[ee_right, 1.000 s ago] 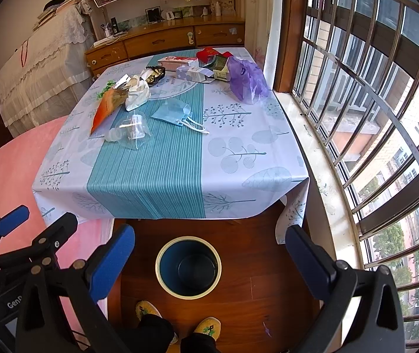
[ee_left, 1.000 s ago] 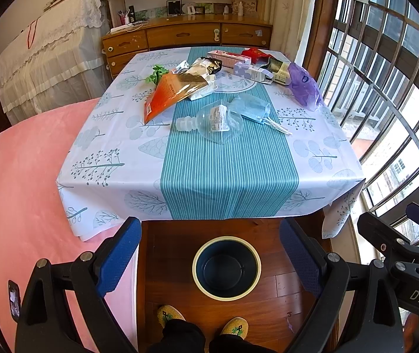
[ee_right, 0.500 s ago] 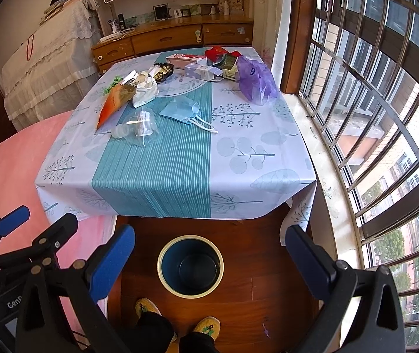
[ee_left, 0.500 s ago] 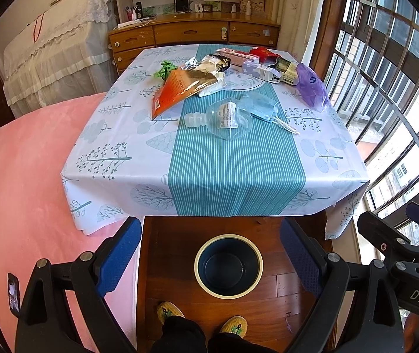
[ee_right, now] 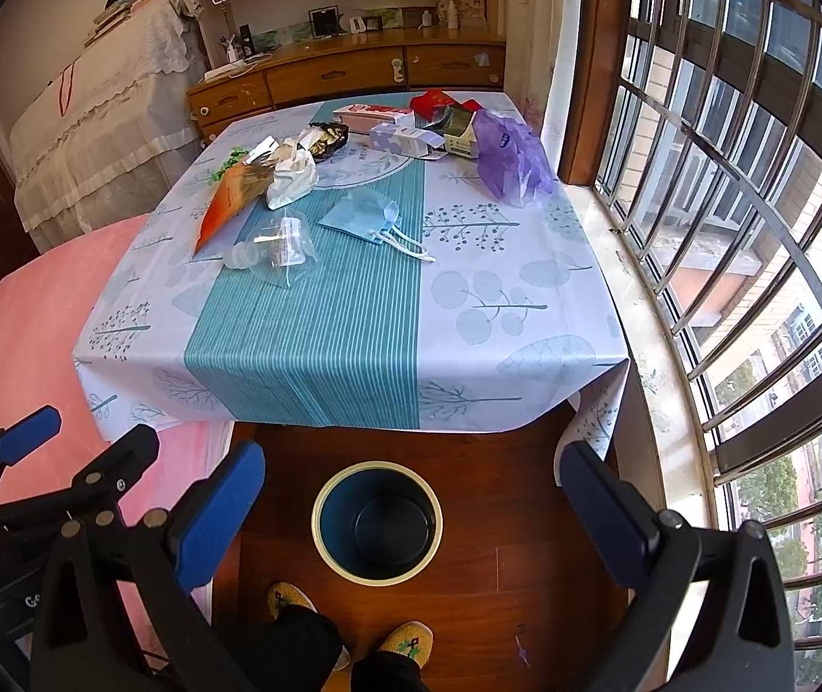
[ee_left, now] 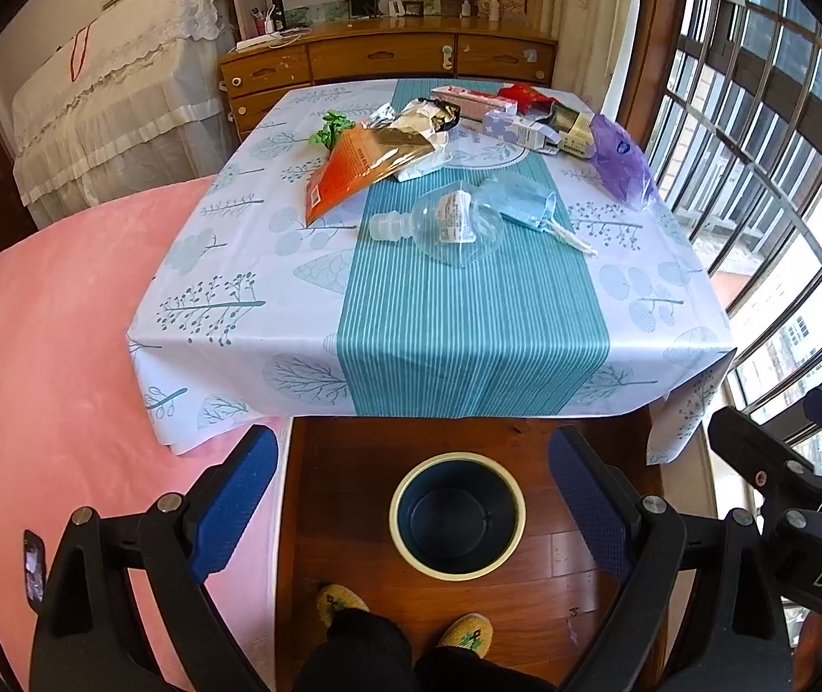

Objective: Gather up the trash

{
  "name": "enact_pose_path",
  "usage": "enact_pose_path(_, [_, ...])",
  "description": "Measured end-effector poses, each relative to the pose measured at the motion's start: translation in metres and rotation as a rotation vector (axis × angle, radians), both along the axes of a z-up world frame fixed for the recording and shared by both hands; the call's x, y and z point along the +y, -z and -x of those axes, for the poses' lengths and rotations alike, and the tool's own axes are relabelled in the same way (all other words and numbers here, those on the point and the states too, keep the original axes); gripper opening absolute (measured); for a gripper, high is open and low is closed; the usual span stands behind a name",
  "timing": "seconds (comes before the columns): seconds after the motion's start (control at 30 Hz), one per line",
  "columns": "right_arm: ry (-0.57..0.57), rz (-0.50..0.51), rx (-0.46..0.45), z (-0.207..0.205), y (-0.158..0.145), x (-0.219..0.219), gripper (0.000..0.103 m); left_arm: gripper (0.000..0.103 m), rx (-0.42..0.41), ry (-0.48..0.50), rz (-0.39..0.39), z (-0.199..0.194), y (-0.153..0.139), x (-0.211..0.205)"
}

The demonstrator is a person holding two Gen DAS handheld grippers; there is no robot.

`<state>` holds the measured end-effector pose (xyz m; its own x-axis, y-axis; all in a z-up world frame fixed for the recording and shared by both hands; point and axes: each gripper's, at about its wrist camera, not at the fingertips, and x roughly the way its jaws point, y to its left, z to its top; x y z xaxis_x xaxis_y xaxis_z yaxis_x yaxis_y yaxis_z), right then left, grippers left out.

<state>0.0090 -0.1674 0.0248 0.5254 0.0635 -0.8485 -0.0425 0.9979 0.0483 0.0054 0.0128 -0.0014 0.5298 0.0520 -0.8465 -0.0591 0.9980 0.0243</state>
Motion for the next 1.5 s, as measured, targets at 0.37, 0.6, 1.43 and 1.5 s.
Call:
enact_pose_path(0.37, [0.002, 0.014, -0.008, -0.021, -0.002, 0.009, 0.103, 0.093, 0.018, 0.020, -0.046, -0.025, 0.000, 0.005])
enact_pose_path(0.6, [0.058, 0.027, -0.020, -0.054, -0.007, 0.017, 0.103, 0.093, 0.031, 0.087, -0.041, -0.073, -0.002, 0.016])
enact_pose_path(1.43, [0.011, 0.097, 0.181, -0.288, 0.072, 0.065, 0.086, 0.093, 0.183, 0.394, 0.009, -0.329, 0.041, 0.128])
enact_pose_path(1.5, [-0.001, 0.110, 0.211, -0.297, 0.083, 0.067, 0.085, 0.093, 0.197, 0.473, 0.017, -0.345, 0.047, 0.127])
